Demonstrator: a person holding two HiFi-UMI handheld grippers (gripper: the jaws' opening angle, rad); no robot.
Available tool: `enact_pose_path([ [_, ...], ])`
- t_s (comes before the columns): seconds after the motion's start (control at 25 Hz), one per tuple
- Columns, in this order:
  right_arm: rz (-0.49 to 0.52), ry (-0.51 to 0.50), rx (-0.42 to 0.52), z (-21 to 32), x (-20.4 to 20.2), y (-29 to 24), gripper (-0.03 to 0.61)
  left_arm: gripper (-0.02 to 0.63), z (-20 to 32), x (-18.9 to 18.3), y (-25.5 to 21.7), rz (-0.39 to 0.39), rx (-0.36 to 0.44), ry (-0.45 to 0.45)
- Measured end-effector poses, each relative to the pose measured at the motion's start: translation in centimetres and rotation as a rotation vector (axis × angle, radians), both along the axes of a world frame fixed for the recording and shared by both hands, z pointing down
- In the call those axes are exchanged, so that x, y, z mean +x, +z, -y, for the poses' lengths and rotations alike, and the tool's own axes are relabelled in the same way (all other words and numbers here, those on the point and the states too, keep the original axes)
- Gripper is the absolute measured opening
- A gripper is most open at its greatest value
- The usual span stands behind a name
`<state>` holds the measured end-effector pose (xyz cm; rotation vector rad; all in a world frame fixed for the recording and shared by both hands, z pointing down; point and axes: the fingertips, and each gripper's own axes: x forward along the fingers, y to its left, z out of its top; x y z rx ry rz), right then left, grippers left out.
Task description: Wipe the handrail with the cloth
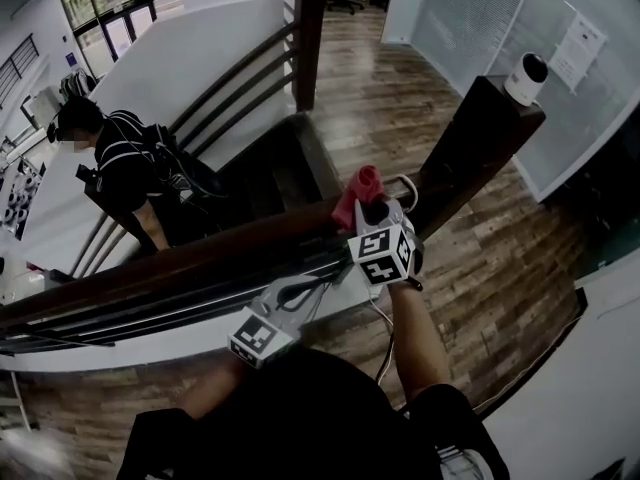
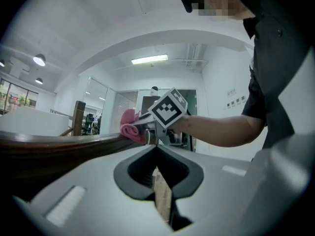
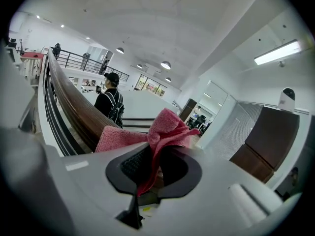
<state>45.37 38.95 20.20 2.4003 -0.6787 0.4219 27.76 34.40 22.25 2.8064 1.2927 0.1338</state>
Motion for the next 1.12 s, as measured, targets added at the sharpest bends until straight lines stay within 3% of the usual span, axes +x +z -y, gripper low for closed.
enact_pose_path([
  [0.24, 0.001, 0.026, 0.010, -2.1, 1.2, 0.1, 0.043, 0.000, -0.1, -0.1, -0.3, -0.006, 0.005, -0.030],
  [0.44, -0.009, 0.044, 0.043, -3.0, 1.6, 0.0, 0.043, 0.000, 0.1, -0.6, 0.1, -0.003, 0.055, -0.039],
  [0.88, -0.022, 0.196, 0.081, -8.2, 3.8, -0.1, 0.043, 0.000, 2.0, -0.7, 0.1, 0.042, 0.040, -0.074],
  [1.12, -0.095, 0.208, 0.121, -8.1, 2.5, -1.1, 0.043, 0.000, 2.9, -0.5, 0.2, 0.053, 0.014, -0.080],
])
